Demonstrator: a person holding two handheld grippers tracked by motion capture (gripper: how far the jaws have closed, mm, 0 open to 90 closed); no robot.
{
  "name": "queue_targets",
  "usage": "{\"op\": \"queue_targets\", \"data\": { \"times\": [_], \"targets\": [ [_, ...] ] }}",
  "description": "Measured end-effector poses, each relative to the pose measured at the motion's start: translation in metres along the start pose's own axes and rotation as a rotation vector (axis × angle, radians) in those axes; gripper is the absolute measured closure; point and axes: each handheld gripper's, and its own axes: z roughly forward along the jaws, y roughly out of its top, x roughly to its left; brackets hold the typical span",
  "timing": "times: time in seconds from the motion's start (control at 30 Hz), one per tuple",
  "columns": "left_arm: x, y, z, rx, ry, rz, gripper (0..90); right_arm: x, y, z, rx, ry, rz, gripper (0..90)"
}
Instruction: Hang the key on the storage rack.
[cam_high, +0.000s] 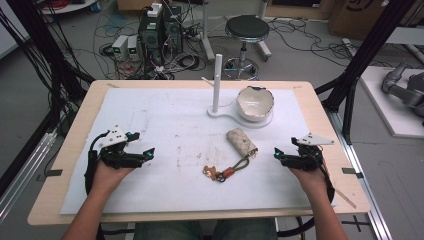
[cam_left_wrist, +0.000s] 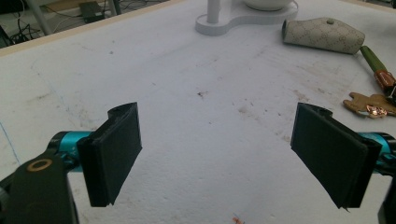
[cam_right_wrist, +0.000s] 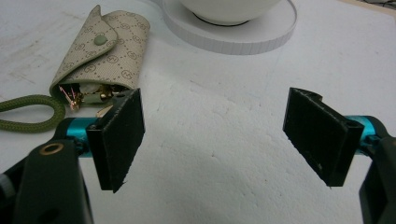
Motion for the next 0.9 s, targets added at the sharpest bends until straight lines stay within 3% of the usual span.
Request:
{"op": "queue_targets", "data": {
  "times": [0.17,0.27,0.9],
  "targets": [
    [0.001,0.000,0.001,-0.001,0.014,-0.016,16.1,-0.001,-0.001,0.001,0.004,-0.002,0.004,21.1],
    [0.001,-0.001,0.002,0.003,0.016,-0.014,16.2,-0.001,-0.002,0.003,0.014,-0.001,-0.020,21.1],
    [-0.013,0.006,0.013,0.021,-0.028,0.019,16.1,-0.003,-0.006,-0.004,0.029,-0.035,-0.029,21.1]
  ]
}}
